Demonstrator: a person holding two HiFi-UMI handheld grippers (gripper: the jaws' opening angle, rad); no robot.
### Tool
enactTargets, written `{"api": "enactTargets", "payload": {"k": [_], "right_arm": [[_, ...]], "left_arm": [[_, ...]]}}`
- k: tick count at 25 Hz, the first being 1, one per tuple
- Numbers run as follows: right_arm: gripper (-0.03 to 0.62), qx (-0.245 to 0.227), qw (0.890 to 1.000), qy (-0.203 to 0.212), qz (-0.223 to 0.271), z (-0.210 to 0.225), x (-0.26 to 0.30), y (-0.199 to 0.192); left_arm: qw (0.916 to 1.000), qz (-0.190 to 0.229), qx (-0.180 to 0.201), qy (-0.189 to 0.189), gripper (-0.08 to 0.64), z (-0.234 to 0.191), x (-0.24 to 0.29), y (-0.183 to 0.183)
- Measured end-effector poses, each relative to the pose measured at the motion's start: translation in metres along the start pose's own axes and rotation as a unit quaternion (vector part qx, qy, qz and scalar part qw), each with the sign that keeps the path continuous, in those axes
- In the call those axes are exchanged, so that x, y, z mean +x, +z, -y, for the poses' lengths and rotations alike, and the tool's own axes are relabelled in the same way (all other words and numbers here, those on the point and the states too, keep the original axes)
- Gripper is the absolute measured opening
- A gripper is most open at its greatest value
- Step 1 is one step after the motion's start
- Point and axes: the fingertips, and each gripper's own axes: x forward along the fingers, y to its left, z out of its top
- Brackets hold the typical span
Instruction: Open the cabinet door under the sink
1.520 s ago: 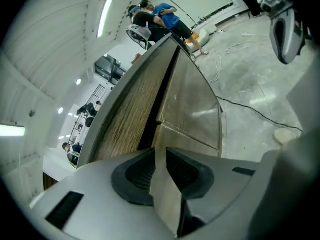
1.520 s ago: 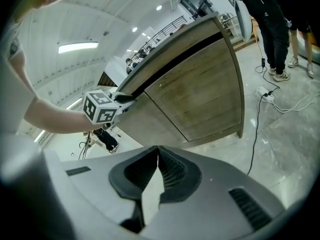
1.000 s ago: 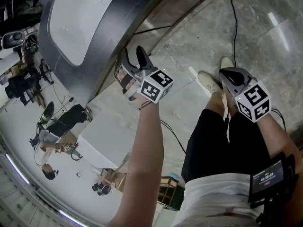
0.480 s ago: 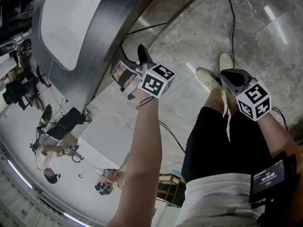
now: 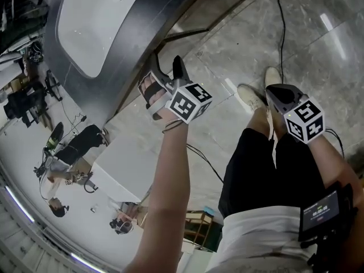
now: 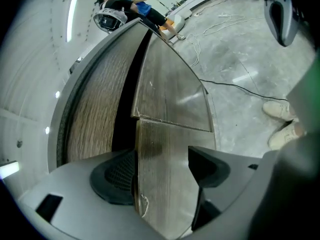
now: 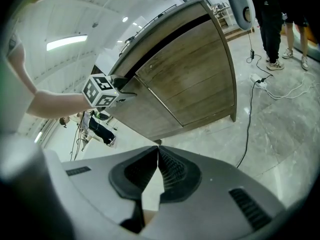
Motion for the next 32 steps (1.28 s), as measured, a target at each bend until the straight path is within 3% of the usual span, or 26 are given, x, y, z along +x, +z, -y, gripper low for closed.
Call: {"api": "enactTargets", "payload": {"k": [3, 14, 26, 32], "right_arm": [[0.014, -0.001, 1.000, 0.000, 0.001, 0.000, 0.000, 0.001], [0.014, -0.013, 1.000, 0.003, -0.007, 0.004, 0.001, -0.008], [0.014, -0.028, 1.000, -0.005, 0.001, 0.000, -0.022, 0.022], [0.014, -0.029, 0.999, -0.016, -0.005, -0.001, -0.028, 0.027]], "left_arm": [[0.9999, 0.010, 0.006, -0.002, 0.293, 0.000, -0.006, 0.000], [0.9951, 0.037, 0.063, -0.067, 0.222, 0.053, -0.047, -0.001], [0.9848, 0.022, 0.120, -0.124, 0.198, 0.076, -0.075, -0.013], [0.9765, 0.044, 0.141, -0.157, 0.124, 0.079, -0.075, -0.014]]}}
